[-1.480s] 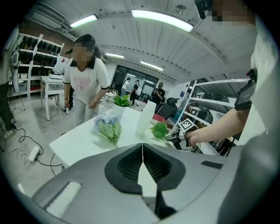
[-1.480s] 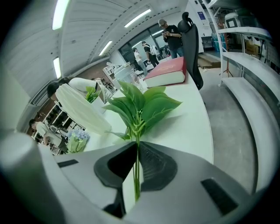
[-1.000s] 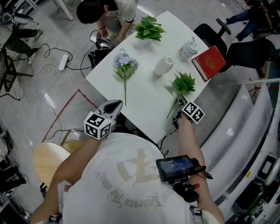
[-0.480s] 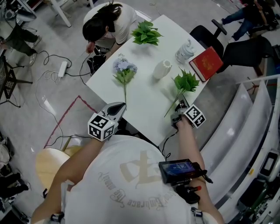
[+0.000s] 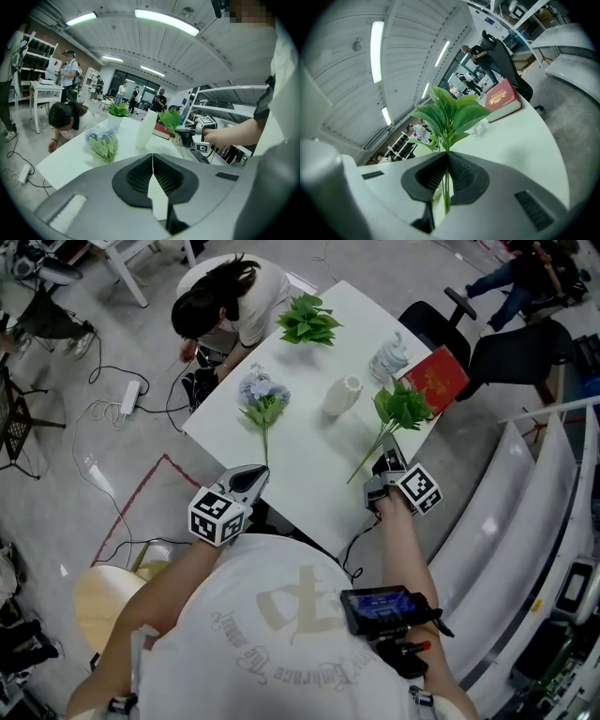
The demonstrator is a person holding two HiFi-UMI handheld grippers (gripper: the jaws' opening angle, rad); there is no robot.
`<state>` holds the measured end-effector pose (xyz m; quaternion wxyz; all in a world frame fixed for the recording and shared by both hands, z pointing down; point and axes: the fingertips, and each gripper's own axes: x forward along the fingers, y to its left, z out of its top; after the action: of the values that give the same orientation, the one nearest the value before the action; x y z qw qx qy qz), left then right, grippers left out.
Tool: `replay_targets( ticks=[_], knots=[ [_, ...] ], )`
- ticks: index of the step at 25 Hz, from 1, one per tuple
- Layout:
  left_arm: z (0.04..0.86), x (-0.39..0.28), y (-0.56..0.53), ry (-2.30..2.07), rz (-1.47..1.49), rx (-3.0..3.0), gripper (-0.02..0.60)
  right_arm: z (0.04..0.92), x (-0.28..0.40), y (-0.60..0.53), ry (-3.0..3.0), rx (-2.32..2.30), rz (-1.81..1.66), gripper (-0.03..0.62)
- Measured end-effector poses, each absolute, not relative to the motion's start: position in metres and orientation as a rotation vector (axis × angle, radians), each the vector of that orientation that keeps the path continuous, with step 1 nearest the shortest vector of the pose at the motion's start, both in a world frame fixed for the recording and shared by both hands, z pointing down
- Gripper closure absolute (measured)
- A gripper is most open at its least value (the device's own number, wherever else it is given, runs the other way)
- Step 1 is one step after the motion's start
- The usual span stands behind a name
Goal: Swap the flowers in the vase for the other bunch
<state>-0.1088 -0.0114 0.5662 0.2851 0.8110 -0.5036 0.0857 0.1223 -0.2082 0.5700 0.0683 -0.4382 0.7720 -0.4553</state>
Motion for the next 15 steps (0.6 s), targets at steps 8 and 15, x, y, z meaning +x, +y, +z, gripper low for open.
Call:
replay_targets(
  ticks=[8, 15],
  knots=[
    [0.567, -0.111, -0.012, -1.341, 0.220, 2.175, 0.574, 0.526, 0.108, -0.216, 2.334, -1.217, -1.263, 0.579],
    [0.564, -0.111, -0.021, -1.328, 0.222, 2.188, 0.574, 0.484, 0.092, -0.229, 2.355, -1.104, -1.153, 0.579]
  ],
)
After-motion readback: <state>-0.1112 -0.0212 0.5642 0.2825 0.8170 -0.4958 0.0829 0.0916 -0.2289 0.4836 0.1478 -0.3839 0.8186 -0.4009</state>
